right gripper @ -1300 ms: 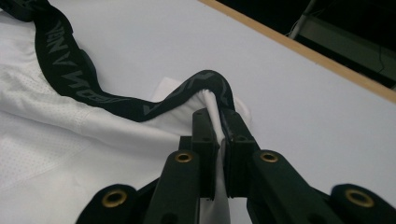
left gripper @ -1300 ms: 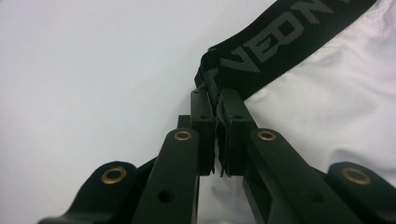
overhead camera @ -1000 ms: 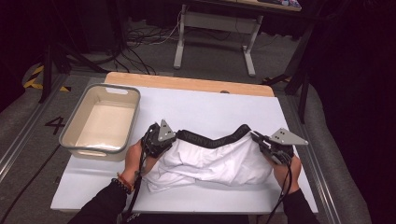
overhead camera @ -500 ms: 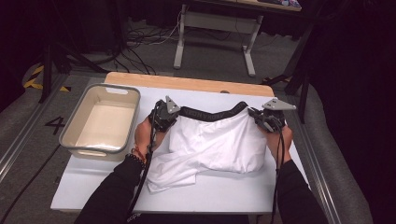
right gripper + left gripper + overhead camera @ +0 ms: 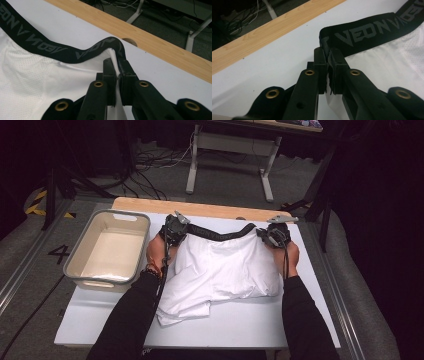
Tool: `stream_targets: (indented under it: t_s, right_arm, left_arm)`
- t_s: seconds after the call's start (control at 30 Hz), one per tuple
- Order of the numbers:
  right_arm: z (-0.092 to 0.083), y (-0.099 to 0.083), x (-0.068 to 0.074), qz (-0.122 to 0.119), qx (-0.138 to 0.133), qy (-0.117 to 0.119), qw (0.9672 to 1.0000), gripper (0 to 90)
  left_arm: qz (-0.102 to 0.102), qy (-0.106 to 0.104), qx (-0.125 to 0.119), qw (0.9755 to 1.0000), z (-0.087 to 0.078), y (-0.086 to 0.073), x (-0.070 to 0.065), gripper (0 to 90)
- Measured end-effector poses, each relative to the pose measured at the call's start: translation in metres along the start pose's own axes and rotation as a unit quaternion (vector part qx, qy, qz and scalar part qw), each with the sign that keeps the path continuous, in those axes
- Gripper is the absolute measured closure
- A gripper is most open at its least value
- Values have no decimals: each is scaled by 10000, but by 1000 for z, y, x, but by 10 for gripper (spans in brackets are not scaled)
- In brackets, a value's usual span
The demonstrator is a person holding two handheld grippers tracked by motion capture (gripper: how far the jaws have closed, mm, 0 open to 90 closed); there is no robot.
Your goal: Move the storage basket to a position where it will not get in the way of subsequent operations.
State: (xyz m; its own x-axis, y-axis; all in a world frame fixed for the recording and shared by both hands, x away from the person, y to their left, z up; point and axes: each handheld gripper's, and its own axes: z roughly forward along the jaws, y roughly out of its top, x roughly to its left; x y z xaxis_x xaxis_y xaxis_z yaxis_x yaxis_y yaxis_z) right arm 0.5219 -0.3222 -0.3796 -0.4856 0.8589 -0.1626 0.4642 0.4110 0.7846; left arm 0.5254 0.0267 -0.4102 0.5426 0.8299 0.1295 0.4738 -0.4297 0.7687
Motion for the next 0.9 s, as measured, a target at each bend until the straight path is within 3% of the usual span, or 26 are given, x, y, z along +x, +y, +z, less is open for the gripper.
stream_targets:
  t_s: [0.17, 0.27, 0.3, 0.37, 0.43, 0.53, 0.63, 0.7, 0.83, 0.9]
  right_arm:
    - [8, 0, 1, -14, 93, -50, 9999, 843]
    - [8, -1, 1, 37, 110, -234, 9997, 693]
    - [7, -1, 0, 88, 103, -269, 9995, 683]
    - [0, -1, -2, 108, 83, -350, 9993, 604]
    - [-11, -2, -4, 95, -24, -380, 9992, 602]
    - [-35, -8, -3, 127, -328, -259, 9990, 602]
    - [-64, -24, 6, -52, -575, -164, 9982, 613]
    - [-79, -36, 12, -119, -722, -38, 9973, 620]
    - [-105, -64, 29, -158, -951, 349, 9947, 618]
    - [-111, -79, 40, -232, -975, 435, 9940, 611]
  left_arm:
    - [-4, -18, 114, 9999, 7, -1, -1, 843]
    - [-29, -54, 78, 10000, 5, 0, -3, 782]
    - [-30, -92, 55, 9999, 3, 0, -4, 753]
    - [-89, -155, -29, 9998, -2, 1, -7, 687]
    - [-27, -298, -134, 9995, -11, 1, -13, 669]
    - [214, -529, -391, 9976, -31, -4, -26, 626]
    - [578, -875, -575, 9928, -54, -17, -42, 604]
    - [812, -918, -606, 9906, -66, -25, -51, 577]
    - [1096, -1224, -756, 9835, -90, -44, -65, 517]
    - [1266, -1349, -868, 9789, -100, -55, -70, 503]
